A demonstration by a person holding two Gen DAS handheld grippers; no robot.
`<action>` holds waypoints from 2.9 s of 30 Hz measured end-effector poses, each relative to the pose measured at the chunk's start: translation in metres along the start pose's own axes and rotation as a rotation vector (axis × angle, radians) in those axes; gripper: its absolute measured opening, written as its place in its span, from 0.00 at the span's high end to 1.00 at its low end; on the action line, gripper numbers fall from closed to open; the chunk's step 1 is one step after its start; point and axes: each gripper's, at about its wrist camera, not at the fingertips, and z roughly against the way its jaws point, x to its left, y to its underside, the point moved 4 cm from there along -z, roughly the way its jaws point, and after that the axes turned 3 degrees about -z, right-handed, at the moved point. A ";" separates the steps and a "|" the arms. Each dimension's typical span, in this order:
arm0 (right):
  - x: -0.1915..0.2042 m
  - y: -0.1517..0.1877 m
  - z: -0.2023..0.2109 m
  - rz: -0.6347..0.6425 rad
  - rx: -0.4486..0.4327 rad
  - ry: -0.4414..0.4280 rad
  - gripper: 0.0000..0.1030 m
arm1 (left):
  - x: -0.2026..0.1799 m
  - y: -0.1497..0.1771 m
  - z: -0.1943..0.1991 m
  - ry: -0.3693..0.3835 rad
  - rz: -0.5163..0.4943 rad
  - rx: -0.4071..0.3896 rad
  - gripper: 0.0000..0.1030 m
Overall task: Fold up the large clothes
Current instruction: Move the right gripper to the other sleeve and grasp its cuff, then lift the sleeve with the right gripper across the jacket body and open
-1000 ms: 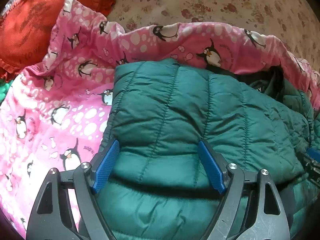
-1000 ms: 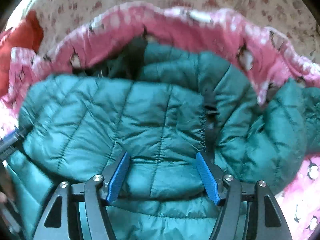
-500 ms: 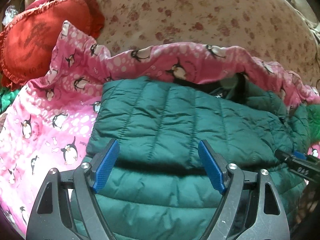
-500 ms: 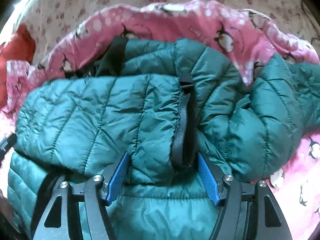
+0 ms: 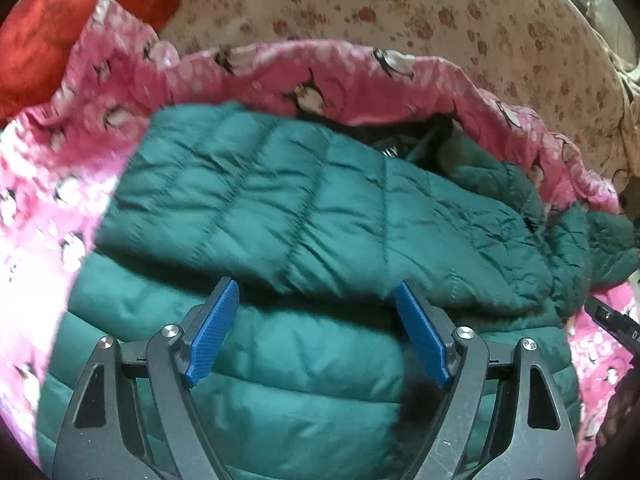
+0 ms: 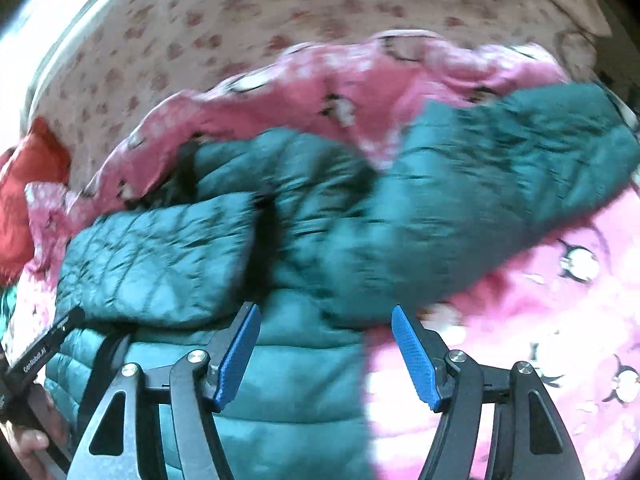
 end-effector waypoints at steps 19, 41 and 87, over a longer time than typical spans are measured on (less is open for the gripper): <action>-0.230 -0.076 0.030 -0.425 -0.190 0.066 0.36 | -0.009 0.014 -0.017 -0.072 -0.080 0.035 0.21; -0.173 -0.111 0.078 -0.198 -0.347 -0.040 0.91 | -0.005 0.011 -0.011 -0.007 -0.061 0.015 0.21; 0.215 0.009 0.000 0.341 0.109 -0.381 0.54 | 0.065 -0.033 0.035 0.139 0.194 -0.067 0.21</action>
